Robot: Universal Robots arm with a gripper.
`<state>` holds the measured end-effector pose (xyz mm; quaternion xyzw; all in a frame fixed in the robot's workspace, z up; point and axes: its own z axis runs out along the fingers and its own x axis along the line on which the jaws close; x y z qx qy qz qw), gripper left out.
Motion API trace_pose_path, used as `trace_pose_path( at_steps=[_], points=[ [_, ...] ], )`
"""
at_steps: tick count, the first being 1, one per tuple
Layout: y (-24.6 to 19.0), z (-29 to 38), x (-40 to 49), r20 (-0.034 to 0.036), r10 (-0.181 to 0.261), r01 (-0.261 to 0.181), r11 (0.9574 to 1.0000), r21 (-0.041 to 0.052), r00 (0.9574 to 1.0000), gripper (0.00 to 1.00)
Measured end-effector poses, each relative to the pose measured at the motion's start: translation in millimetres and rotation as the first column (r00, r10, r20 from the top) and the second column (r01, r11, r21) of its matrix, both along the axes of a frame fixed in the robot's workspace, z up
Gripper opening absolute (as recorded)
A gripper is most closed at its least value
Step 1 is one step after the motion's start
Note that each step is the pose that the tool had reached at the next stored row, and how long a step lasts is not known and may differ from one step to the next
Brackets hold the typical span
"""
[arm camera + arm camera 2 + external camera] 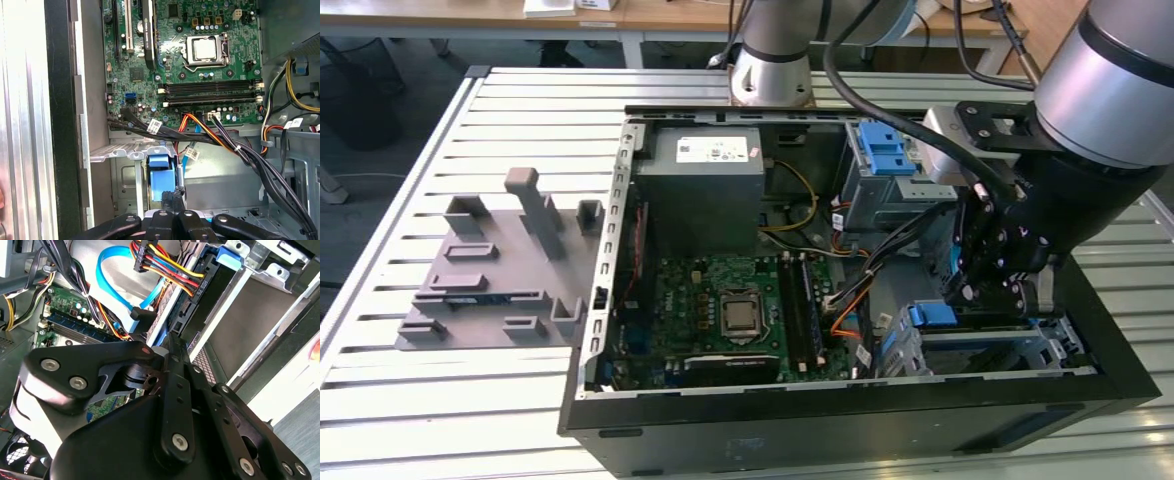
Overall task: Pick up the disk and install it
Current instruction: 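Insert the second disk wire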
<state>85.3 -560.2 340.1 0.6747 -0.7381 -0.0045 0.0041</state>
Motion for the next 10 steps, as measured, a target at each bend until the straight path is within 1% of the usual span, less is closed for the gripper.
trace_pose_path(
  at_steps=[5, 10],
  points=[
    [0.0, 0.0, 0.1, 0.0, 0.0, 0.0, 1.0, 0.0001, 1.0, 0.11],
    [0.0, 2.4, 0.1, 0.0, 0.0, 0.0, 1.0, 0.0, 1.0, 0.11]
  ],
)
